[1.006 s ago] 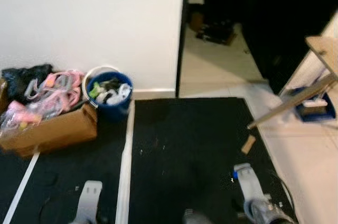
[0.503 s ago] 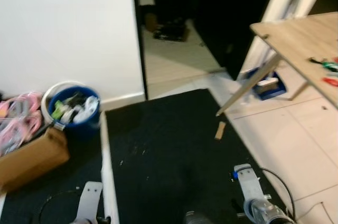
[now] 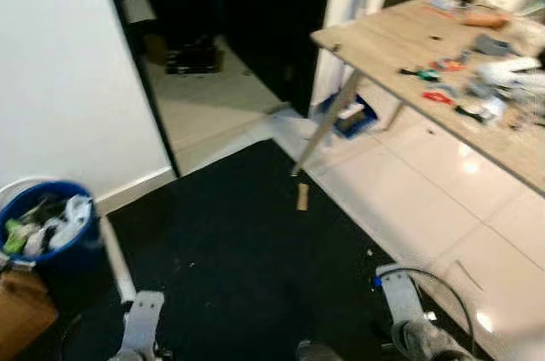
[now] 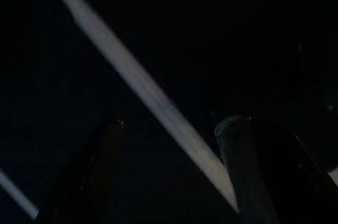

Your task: Picking trash to rubbish bin

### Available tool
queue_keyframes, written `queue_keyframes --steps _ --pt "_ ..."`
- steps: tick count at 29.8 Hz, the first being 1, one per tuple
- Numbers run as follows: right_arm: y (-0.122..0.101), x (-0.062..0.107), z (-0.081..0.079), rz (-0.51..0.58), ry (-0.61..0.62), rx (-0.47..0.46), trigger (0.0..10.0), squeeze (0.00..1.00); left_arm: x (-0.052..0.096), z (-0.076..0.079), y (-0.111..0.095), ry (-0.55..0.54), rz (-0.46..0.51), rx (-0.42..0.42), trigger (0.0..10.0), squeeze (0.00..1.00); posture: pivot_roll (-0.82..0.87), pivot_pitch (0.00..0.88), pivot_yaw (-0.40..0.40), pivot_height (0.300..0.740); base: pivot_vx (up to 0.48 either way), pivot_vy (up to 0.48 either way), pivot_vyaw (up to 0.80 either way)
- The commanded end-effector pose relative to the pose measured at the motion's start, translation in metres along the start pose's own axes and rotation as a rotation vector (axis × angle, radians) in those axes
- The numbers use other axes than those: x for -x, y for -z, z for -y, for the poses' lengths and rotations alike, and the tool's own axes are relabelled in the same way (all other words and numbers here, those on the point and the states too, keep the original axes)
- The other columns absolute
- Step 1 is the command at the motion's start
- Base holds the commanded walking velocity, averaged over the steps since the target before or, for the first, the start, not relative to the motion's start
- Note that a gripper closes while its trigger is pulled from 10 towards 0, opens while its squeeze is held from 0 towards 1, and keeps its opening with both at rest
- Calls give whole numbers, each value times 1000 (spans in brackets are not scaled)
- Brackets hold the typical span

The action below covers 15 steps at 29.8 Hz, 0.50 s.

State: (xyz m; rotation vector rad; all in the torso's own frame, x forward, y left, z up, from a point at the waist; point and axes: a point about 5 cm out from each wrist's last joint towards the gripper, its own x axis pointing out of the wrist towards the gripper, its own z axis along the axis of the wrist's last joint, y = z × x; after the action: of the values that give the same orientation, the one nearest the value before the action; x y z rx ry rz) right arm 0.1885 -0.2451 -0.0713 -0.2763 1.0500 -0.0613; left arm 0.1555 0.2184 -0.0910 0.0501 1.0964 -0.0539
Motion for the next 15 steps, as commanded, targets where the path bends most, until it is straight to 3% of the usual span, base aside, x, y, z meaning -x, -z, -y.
queue_keyframes --steps 1,15 --pt "2 0 -8 -6 -19 -17 10000 0 2 -3 13 -8 -39 5 10000 0 -66 0 50 740 0 0 -800" --pt "2 0 -7 -8 -17 -18 10000 0 2 -1 13 -5 -37 21 10000 0 -65 0 44 740 0 0 -800"
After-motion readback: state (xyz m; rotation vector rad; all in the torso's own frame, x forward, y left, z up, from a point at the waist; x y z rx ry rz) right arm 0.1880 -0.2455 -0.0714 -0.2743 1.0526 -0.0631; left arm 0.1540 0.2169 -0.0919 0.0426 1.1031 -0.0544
